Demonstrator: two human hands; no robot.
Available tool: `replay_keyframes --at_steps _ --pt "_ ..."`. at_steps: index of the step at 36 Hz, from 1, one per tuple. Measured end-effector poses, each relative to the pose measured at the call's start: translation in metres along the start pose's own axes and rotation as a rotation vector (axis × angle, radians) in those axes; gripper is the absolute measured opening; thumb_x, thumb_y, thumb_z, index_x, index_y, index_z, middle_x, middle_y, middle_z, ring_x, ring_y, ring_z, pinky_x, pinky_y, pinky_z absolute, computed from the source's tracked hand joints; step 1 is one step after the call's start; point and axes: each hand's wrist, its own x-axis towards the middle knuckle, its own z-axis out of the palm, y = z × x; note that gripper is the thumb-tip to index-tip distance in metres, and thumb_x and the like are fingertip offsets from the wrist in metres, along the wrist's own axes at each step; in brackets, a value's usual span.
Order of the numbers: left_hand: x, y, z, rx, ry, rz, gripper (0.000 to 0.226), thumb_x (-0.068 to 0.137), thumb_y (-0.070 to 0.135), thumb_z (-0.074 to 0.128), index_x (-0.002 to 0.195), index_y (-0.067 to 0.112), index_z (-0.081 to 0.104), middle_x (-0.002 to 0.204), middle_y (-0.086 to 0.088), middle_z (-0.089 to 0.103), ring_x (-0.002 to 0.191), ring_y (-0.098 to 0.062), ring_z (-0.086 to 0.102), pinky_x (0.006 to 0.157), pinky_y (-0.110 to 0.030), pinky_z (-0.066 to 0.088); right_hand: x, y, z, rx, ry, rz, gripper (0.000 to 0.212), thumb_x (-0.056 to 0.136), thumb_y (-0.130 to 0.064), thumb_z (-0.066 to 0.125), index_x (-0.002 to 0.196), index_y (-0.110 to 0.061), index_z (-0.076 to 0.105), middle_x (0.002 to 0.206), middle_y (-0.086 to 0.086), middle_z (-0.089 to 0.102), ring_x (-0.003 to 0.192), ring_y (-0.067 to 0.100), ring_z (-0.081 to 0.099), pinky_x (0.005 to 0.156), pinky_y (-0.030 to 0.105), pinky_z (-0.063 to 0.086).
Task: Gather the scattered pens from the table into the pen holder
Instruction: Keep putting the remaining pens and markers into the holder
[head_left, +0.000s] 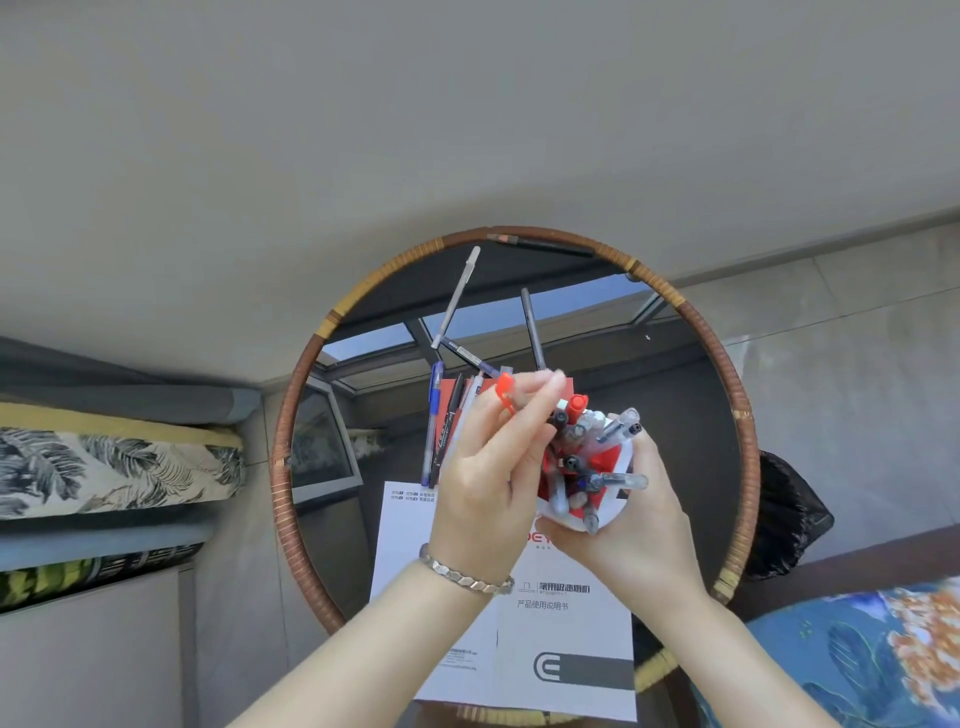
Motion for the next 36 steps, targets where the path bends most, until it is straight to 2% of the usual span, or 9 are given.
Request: replay_keyframes --at_steps 3,9,14,16,18,21,25,31,36 --pt "0.000 0.004 -0.001 -0.132 -0.038 -0.047 0.052 0.092 0.021 0.045 0.134 0.047 0.028 0.116 0.001 0.058 0.115 -0.014 0.056 0.099 -0.024 0.046 0.001 0.006 0.002 -0.006 0.008 -0.013 0.072 0.059 -0.032 0.087 0.118 -0.035 0.045 0.109 -0.015 0.060 0.095 0.006 0.064 0.075 0.026 0.057" --pt "-0.005 -0.004 -0.001 0.105 -0.075 0.045 0.038 0.086 0.004 0.050 0.123 0.011 0.046 0.116 0.000 0.054 0.118 -0.004 0.049 0.102 -0.013 0.037 0.001 0.004 -0.001 0.026 0.030 -0.056 0.073 0.058 -0.033 0.088 0.120 -0.032 0.048 0.108 -0.016 0.061 0.096 0.003 0.064 0.077 0.025 0.057" --pt "-0.008 -0.008 -0.001 0.148 -0.191 0.054 0.036 0.098 0.028 0.030 0.126 0.014 0.049 0.135 0.004 0.042 0.132 -0.011 0.036 0.111 -0.025 0.031 0.005 0.003 -0.004 0.051 0.026 -0.027 0.070 0.058 -0.032 0.089 0.106 -0.053 0.042 0.106 -0.019 0.060 0.092 0.002 0.063 0.072 0.022 0.054" --pt "0.001 -0.007 -0.003 0.019 -0.236 -0.096 0.040 0.096 0.038 0.029 0.125 0.021 0.051 0.135 0.018 0.043 0.129 0.004 0.036 0.108 -0.015 0.029 0.008 0.007 -0.006 0.068 0.018 -0.001 0.070 0.057 -0.026 0.088 0.098 -0.057 0.040 0.103 -0.019 0.061 0.091 0.005 0.064 0.073 0.029 0.055" --pt "0.010 -0.018 -0.002 -0.044 -0.118 -0.364 0.035 0.093 0.037 0.038 0.124 0.028 0.051 0.124 0.023 0.051 0.117 0.015 0.042 0.097 -0.003 0.032 0.009 0.013 -0.008 0.098 0.021 0.014 0.070 0.056 -0.022 0.088 0.098 -0.055 0.043 0.103 -0.022 0.063 0.091 0.001 0.065 0.075 0.032 0.056" --pt "0.021 -0.066 0.004 0.156 0.078 -0.757 0.035 0.090 0.017 0.052 0.125 0.022 0.048 0.126 0.001 0.053 0.115 -0.008 0.051 0.092 -0.020 0.043 0.012 0.020 -0.011 0.113 0.030 0.001 0.070 0.058 -0.024 0.090 0.101 -0.053 0.043 0.104 -0.038 0.057 0.095 -0.015 0.059 0.070 0.020 0.050" --pt "0.025 -0.128 0.007 0.501 -0.108 -1.027 0.051 0.083 0.020 0.063 0.128 0.014 0.038 0.132 -0.015 0.040 0.119 -0.032 0.045 0.092 -0.046 0.048 0.015 0.027 -0.013 0.126 0.036 0.033 0.072 0.057 -0.027 0.092 0.107 -0.049 0.044 0.106 -0.037 0.057 0.096 -0.017 0.058 0.072 0.021 0.053" --pt "0.022 -0.152 0.009 0.658 -0.335 -0.930 0.040 0.082 0.026 0.062 0.115 0.009 0.045 0.115 -0.016 0.050 0.103 -0.033 0.053 0.081 -0.046 0.053 0.018 0.035 -0.014 0.092 0.035 0.061 0.078 0.055 -0.028 0.091 0.111 -0.052 0.042 0.104 -0.035 0.060 0.094 -0.004 0.065 0.082 0.034 0.058" --pt "0.019 -0.162 0.006 0.700 -0.348 -0.946 0.037 0.081 0.018 0.063 0.110 0.005 0.045 0.108 -0.020 0.056 0.097 -0.035 0.058 0.081 -0.046 0.054 0.020 0.033 -0.014 0.060 0.018 0.056 0.073 0.058 -0.028 0.089 0.103 -0.057 0.039 0.101 -0.042 0.055 0.094 -0.017 0.058 0.074 0.024 0.053"
